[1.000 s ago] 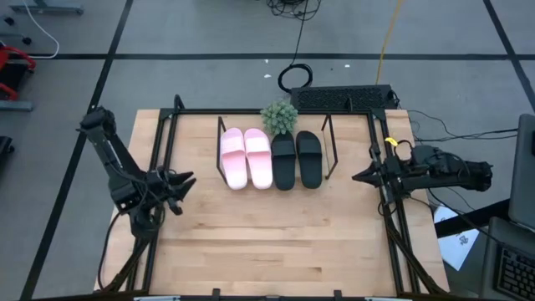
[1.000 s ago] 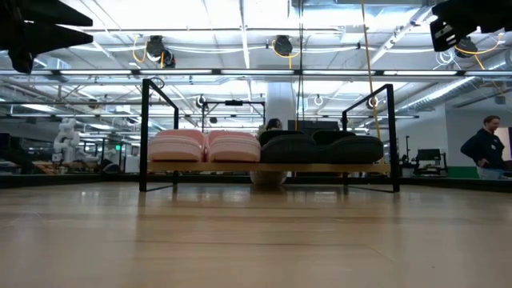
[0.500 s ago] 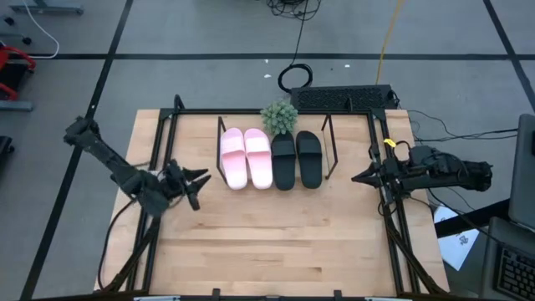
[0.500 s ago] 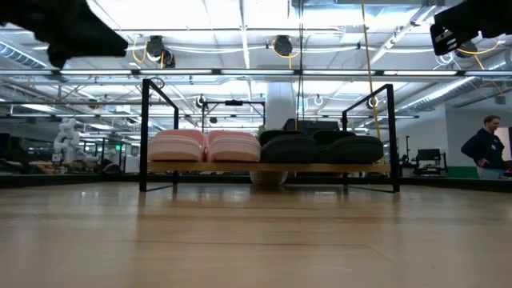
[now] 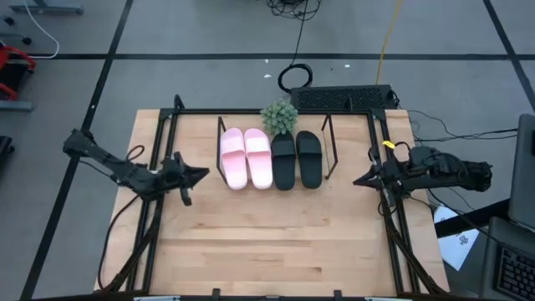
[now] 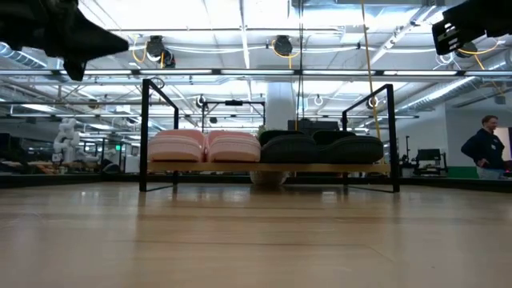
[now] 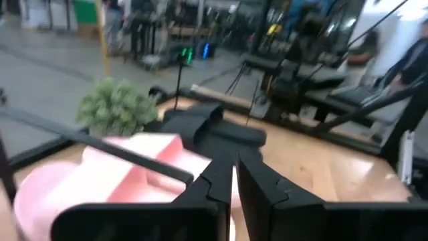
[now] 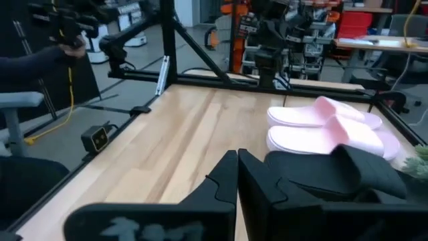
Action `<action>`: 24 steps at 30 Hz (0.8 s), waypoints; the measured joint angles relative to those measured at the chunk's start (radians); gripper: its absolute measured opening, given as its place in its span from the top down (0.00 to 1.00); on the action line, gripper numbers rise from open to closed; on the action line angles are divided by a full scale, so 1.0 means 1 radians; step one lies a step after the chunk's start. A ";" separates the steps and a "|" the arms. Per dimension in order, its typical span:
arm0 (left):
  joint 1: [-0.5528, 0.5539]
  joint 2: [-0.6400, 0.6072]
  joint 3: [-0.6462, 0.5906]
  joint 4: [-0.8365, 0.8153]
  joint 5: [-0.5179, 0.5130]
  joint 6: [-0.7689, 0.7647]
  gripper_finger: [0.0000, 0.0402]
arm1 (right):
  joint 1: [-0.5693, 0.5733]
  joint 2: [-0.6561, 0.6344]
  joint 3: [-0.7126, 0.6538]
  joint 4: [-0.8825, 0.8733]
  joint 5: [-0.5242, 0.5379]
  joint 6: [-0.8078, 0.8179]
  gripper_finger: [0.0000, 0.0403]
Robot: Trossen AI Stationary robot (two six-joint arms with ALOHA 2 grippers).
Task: Pick and place slides into the shelf
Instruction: Return to Home Position
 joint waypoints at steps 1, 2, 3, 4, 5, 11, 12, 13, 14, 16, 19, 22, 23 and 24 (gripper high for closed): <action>0.002 -0.022 -0.025 0.044 0.014 0.031 0.95 | 0.000 -0.001 0.000 0.001 -0.003 -0.001 1.00; 0.005 -0.043 -0.042 0.075 0.035 0.053 0.95 | 0.000 -0.002 0.000 0.003 -0.019 -0.003 1.00; 0.006 -0.065 -0.053 0.082 0.061 0.065 0.95 | 0.000 -0.004 0.000 0.000 -0.037 -0.008 1.00; 0.006 -0.085 -0.060 0.077 0.089 0.071 0.95 | 0.000 -0.004 0.000 -0.002 -0.065 -0.015 1.00; 0.006 -0.102 -0.063 0.062 0.117 0.073 0.95 | 0.000 -0.005 0.000 0.001 -0.091 -0.023 1.00; 0.006 -0.176 -0.066 -0.070 0.132 0.036 0.95 | -0.002 -0.004 -0.012 0.004 -0.125 -0.048 1.00; 0.006 -0.180 -0.066 -0.071 0.134 0.029 0.95 | -0.002 -0.004 -0.018 0.019 -0.126 -0.038 1.00; 0.006 -0.182 -0.065 -0.066 0.137 0.028 0.95 | -0.002 -0.004 -0.029 0.052 -0.127 -0.016 1.00; 0.006 -0.184 -0.065 -0.065 0.138 0.028 0.95 | -0.002 -0.005 -0.045 0.093 -0.126 0.003 1.00; 0.006 -0.184 -0.065 -0.065 0.137 0.028 0.95 | -0.002 -0.004 -0.088 0.166 -0.127 0.020 1.00; 0.006 -0.181 -0.065 -0.065 0.135 0.015 0.95 | -0.002 0.002 -0.176 0.255 -0.126 0.032 1.00; 0.006 -0.181 -0.065 -0.064 0.134 0.013 0.95 | -0.011 0.006 -0.262 0.356 -0.126 0.031 1.00; 0.006 -0.181 -0.065 -0.064 0.134 0.013 0.95 | -0.020 0.006 -0.271 0.370 -0.124 0.032 1.00; 0.006 -0.181 -0.066 -0.062 0.134 0.013 0.95 | -0.033 0.006 -0.272 0.378 -0.124 0.044 1.00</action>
